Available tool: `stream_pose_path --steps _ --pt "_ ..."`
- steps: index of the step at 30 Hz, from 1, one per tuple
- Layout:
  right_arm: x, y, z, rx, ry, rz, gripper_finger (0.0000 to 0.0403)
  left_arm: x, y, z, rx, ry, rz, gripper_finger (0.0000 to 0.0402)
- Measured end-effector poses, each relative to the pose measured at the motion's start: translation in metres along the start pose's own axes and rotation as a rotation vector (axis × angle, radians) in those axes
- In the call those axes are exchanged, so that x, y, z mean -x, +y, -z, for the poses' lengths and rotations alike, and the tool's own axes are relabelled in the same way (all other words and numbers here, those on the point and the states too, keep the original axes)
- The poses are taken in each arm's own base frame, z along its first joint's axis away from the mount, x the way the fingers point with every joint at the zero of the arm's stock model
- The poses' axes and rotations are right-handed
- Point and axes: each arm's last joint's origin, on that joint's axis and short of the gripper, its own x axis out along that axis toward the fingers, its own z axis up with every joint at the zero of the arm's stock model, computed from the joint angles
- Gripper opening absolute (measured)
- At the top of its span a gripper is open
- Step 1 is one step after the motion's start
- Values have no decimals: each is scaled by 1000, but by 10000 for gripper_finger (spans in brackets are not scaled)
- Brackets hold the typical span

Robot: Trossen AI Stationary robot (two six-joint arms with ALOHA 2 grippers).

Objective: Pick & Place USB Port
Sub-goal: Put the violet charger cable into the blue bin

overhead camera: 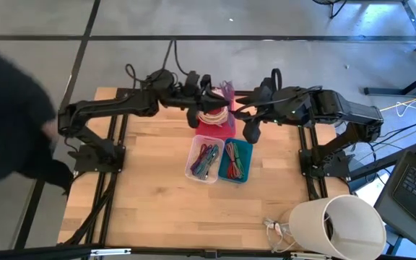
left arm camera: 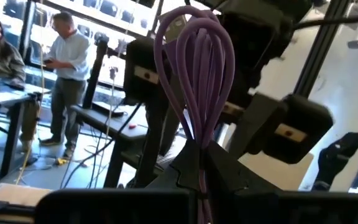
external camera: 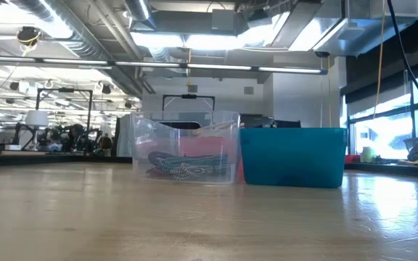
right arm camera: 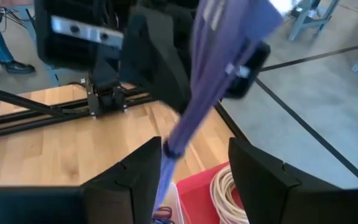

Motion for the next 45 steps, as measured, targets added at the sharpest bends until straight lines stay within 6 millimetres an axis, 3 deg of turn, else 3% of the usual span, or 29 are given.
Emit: stream_pose_path --steps 9,16,26,29,32,41,45 --pt "0 0 -1 -4 -9 -10 186 -5 7 -1 -12 -10 23 3" --pt "-2 -3 -5 -9 -43 -4 147 -5 3 -6 -25 -59 60 3" --pt "-28 1 -8 -2 -41 -32 106 -6 -8 -11 -44 -109 154 3" --pt "-39 3 -6 9 -25 -40 78 -7 -8 -9 -30 -96 160 3" --pt "-43 1 -5 34 -9 -33 24 -7 -8 -9 -19 -84 162 3" --pt "-38 -4 -6 59 -15 5 21 -6 -7 -10 -20 -88 156 5" --pt "-38 -6 -4 84 0 62 21 -6 -6 -9 -13 -92 126 24"
